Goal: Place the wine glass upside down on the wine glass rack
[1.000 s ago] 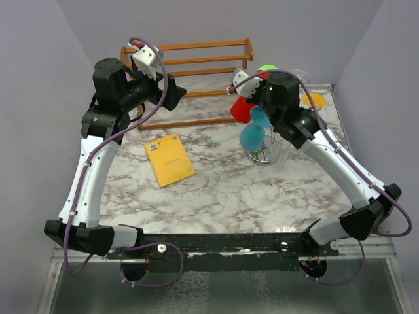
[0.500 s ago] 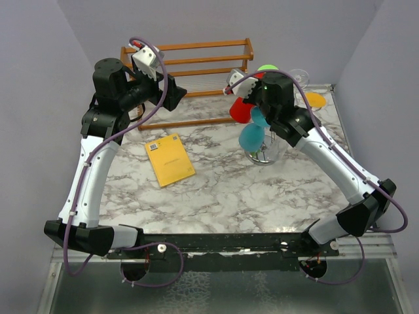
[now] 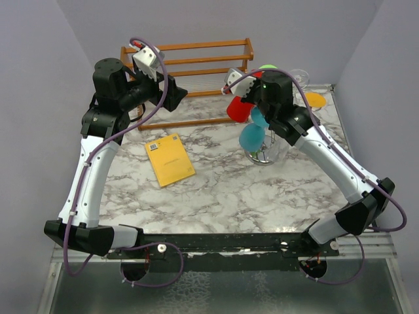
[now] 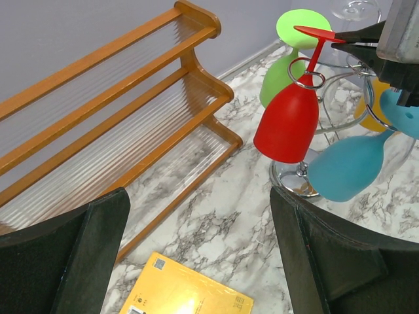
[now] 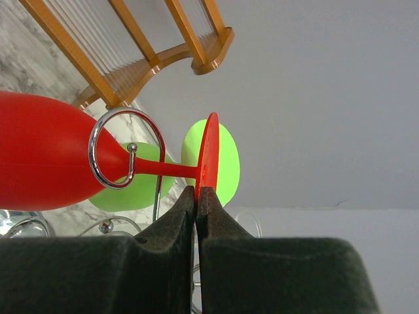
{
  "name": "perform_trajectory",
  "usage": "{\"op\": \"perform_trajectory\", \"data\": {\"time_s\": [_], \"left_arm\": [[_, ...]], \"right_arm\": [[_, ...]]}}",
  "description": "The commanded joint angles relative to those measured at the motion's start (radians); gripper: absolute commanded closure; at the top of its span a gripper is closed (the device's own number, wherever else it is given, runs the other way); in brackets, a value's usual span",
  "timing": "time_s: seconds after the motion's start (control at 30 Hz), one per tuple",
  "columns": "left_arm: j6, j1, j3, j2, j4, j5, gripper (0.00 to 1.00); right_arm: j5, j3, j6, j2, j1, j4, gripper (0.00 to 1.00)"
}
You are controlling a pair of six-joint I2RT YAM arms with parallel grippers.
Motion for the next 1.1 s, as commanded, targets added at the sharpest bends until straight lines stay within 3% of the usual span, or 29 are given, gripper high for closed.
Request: {"op": "perform_trajectory", "data": {"time_s": [0.0,1.07], "left_arm": [[0.012,0.005,0.004,-0.002,0.005,0.03,0.09],[0.02,0.005,-0.003,0.002,0.003,0.049,0.09]], "right_arm": [[-0.025,0.048,0.007,0.022,0.015,0.025,0.99],[-0.032,0.078,0.025,0.038,0.08,-0.026,0.99]]}}
